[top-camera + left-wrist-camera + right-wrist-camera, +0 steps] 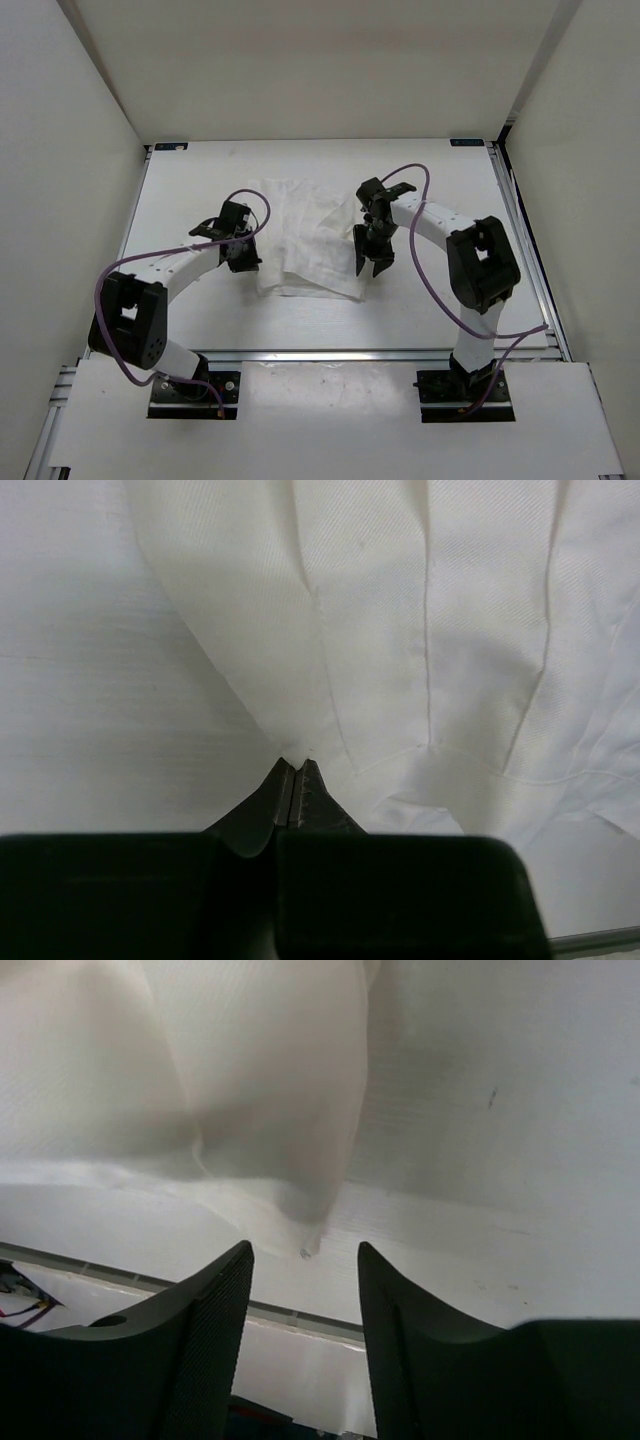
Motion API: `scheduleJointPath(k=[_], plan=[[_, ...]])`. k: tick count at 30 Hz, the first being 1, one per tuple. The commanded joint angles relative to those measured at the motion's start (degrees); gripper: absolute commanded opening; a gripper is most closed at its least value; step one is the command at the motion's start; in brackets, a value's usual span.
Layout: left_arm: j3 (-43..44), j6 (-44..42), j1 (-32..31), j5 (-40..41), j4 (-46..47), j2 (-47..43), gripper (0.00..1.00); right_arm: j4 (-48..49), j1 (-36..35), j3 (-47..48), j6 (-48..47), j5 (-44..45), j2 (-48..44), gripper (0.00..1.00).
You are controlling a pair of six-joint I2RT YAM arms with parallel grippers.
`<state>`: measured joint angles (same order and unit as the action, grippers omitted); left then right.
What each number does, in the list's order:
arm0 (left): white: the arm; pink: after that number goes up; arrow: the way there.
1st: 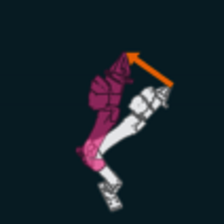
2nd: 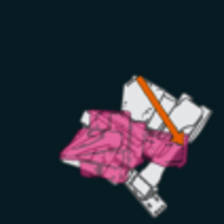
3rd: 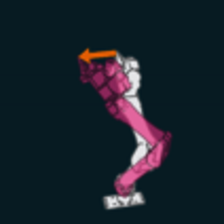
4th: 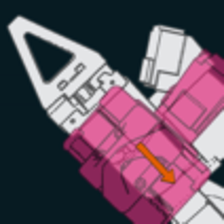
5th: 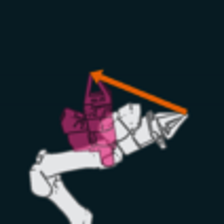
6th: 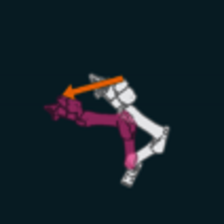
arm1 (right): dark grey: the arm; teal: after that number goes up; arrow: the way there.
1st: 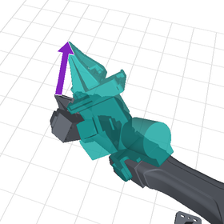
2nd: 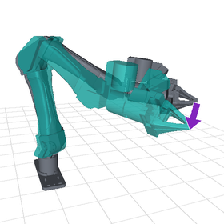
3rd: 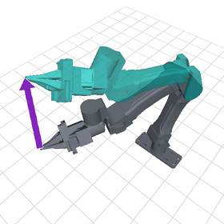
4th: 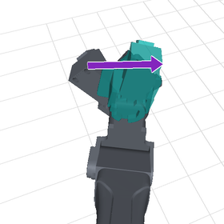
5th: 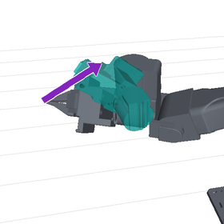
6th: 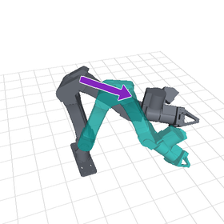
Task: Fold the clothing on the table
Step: Flatten the skirt out
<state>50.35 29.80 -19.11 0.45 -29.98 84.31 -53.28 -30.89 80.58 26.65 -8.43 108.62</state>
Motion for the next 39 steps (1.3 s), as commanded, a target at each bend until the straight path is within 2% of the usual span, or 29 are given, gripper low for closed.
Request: scheduleJointPath(k=[1,6,11,13,20,22,25,31,39], plan=[[-2.0,0.3,-0.5,-0.2,-0.1,-2.7,0.00,0.4,-0.7,3.6,1.5,-2.1,2.6,0.51],[-2.9,0.3,-0.5,-1.1,0.2,-3.5,0.00,-0.2,-2.6,4.6,2.0,-1.8,5.7,0.33],[-3.8,0.3,0.0,-1.6,0.5,-3.7,0.00,0.0,-2.9,1.8,2.1,-2.1,7.1,0.21],[-3.9,0.0,0.1,-1.4,0.6,-3.8,0.00,-0.6,-2.3,1.3,2.2,-2.2,6.8,0.30],[-3.7,0.0,0.5,-1.8,1.1,-3.0,0.00,-0.4,-2.2,-1.2,2.3,-1.4,6.4,0.32],[-3.6,-0.4,0.7,-1.9,0.7,-3.0,0.00,-0.8,-2.0,-2.1,2.0,-1.0,5.6,0.40],[-3.9,-0.3,0.7,-1.6,0.8,-3.0,0.00,-0.9,-2.4,-2.5,2.2,1.5,3.4,0.44],[-4.0,-0.7,0.7,-1.9,0.9,-2.6,0.00,-1.4,-1.0,-5.4,1.3,3.3,2.8,0.44],[-3.9,-2.0,3.0,-0.8,-0.3,-2.8,0.00,1.2,4.6,-18.3,-2.1,7.5,-1.3,0.44]])
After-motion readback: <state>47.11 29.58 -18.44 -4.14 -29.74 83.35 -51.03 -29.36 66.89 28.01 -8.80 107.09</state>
